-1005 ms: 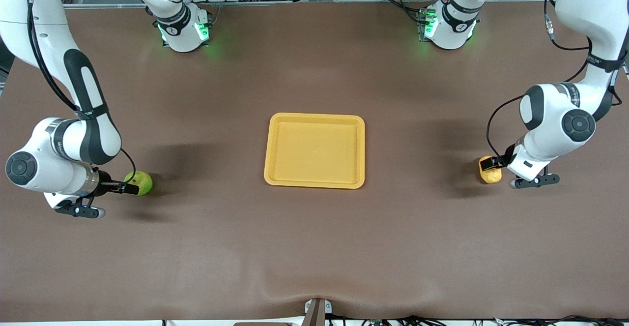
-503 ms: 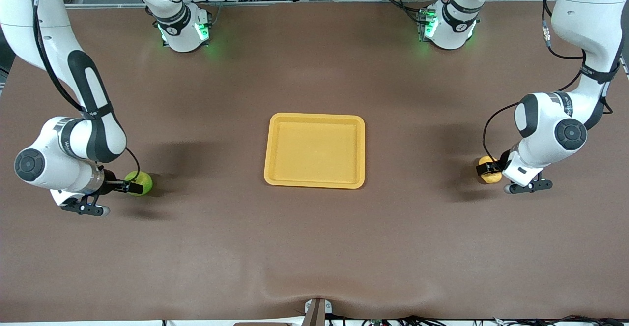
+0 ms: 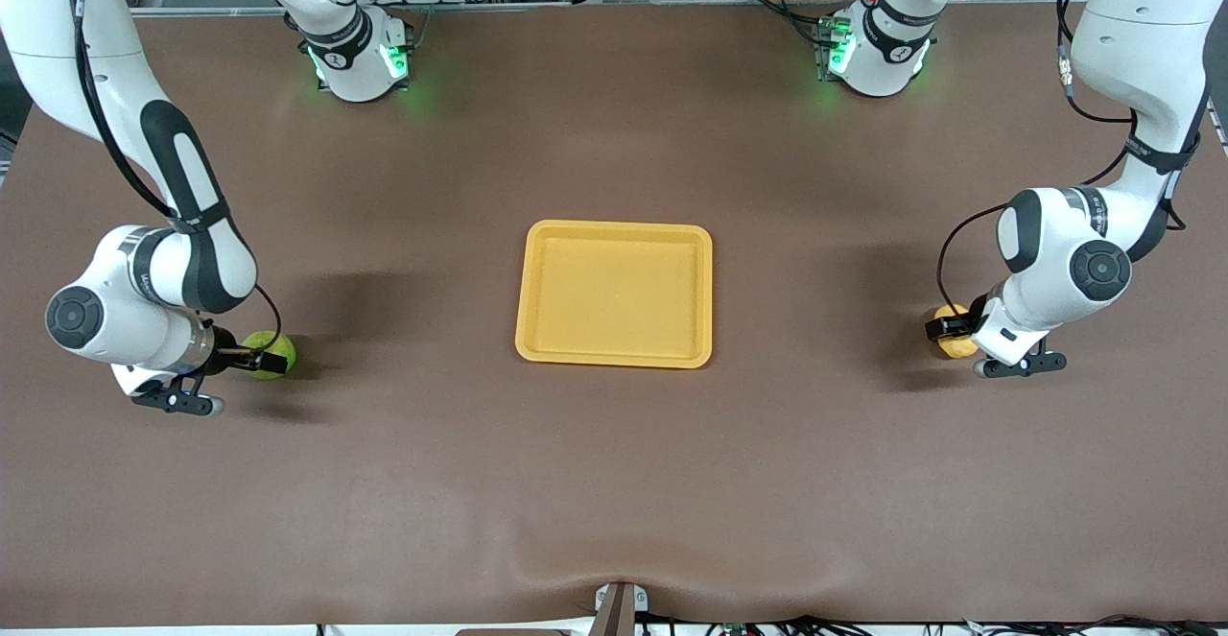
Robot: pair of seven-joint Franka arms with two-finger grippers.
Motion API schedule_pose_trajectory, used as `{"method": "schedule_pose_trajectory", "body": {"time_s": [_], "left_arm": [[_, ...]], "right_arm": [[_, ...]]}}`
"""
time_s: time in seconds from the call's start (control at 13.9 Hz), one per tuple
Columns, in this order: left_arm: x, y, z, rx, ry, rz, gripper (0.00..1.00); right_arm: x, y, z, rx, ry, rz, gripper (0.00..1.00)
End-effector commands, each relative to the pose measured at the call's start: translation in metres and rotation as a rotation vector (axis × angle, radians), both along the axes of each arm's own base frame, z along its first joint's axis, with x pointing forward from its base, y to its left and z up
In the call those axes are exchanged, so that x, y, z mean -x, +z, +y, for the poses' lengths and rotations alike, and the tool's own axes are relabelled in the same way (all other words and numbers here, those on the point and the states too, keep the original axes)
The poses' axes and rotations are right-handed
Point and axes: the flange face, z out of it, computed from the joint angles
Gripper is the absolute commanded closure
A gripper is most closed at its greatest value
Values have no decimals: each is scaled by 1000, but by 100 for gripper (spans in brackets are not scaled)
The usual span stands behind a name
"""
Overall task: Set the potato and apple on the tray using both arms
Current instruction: 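Close the right gripper on the apple while the left gripper grasps the potato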
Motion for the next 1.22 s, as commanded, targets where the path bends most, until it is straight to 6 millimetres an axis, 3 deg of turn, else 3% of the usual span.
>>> {"method": "schedule_pose_trajectory", "body": {"time_s": [0.0,0.22,0.29,0.36,0.5,0.57,0.86,1.15], "left_arm": [[-5,0,0,-11,-21,-9,43],[-8,9,-6,-14,-32,-18,76],[-10,19,-16,-18,-49,-30,79],[-11,27,-26,-21,-65,-33,80],[-20,51,-51,-31,-96,-6,79],[-24,64,-71,-27,-109,19,79],[-29,100,-146,-1,-100,71,78],[-17,118,-226,28,-102,62,77]], "right_arm": [[8,-5,3,-15,-7,7,0],[8,-5,6,-15,-2,8,0],[7,-5,7,-15,3,8,0],[7,-5,7,-15,4,8,0],[7,-5,7,-15,3,8,21],[8,-5,6,-15,1,8,27],[1,15,5,-12,5,-22,28],[-10,66,7,-6,19,-94,28]]}}
